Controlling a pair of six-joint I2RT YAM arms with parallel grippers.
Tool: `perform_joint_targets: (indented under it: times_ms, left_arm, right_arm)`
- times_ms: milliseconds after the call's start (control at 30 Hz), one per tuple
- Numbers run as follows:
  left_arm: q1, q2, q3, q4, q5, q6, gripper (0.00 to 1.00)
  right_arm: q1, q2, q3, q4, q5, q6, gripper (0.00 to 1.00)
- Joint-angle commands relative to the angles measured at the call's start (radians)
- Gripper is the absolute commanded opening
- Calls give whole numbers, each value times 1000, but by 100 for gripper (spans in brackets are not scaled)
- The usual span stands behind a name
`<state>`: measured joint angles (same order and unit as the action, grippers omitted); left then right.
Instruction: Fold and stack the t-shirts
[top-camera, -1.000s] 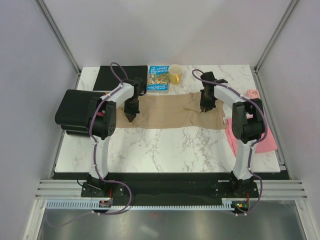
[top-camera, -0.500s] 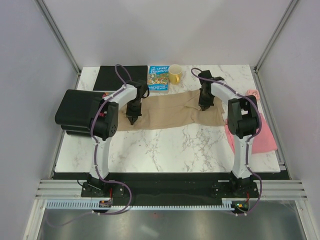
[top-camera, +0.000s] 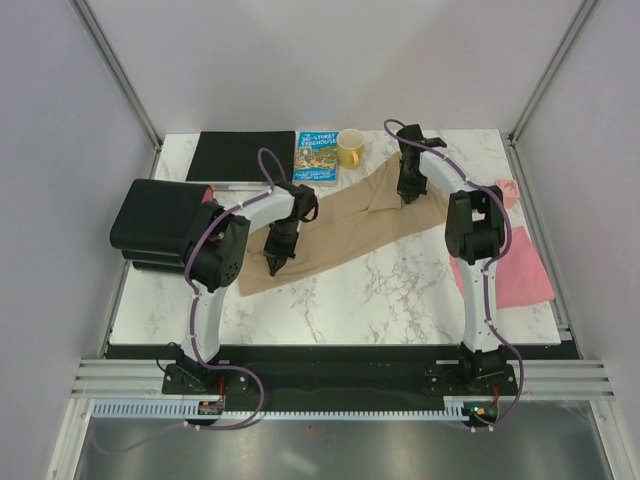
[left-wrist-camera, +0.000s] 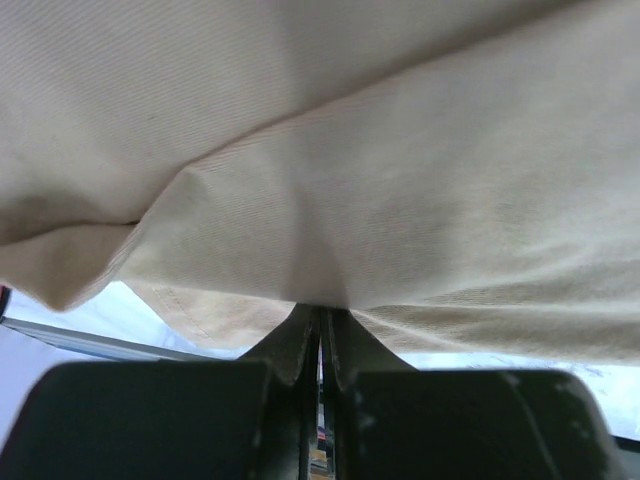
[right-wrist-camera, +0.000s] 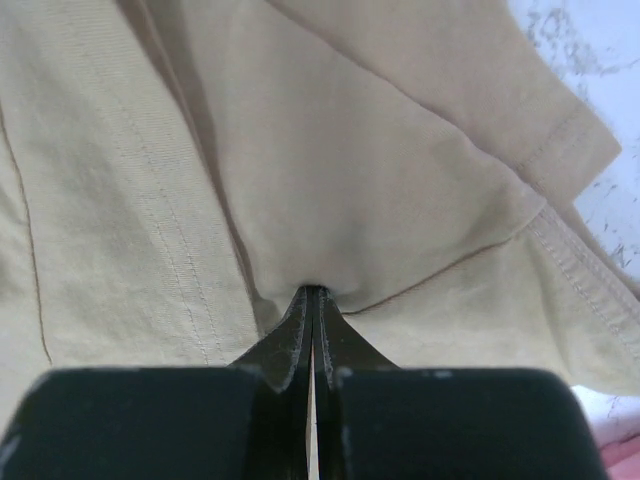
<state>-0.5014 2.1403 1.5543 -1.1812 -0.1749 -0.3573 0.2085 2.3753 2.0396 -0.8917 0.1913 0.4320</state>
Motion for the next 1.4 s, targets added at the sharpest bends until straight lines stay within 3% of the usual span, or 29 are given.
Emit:
perform_joint_targets:
  times_ms: [0,567,667,800,967,1133,1367]
  left_arm:
    - [-101,-7,-16,28,104,29,2]
    - [-322,4,70,26,294,49,2]
    - [-361,-3,63,31,324,60,2]
    - [-397,-14,32,63,405,61,2]
    - [-401,-75,29,78,295,23,2]
    - [-371,-158,88,78,177,14,6]
    - [-269,-148,101,107,94,21,9]
  right_arm:
    - [-24,44,80,-16,40,10,1]
    - [-58,113,203,42,25,10,7]
    - [-61,140,248,59,11,-13,11]
    - [-70,145,249,117,-9,-39,24]
    - [-72,75,225,149,-35,-53,32]
    - [-72,-135,46,223,-43,-47,39]
    - [-75,-263,-94,178,98,-62,39]
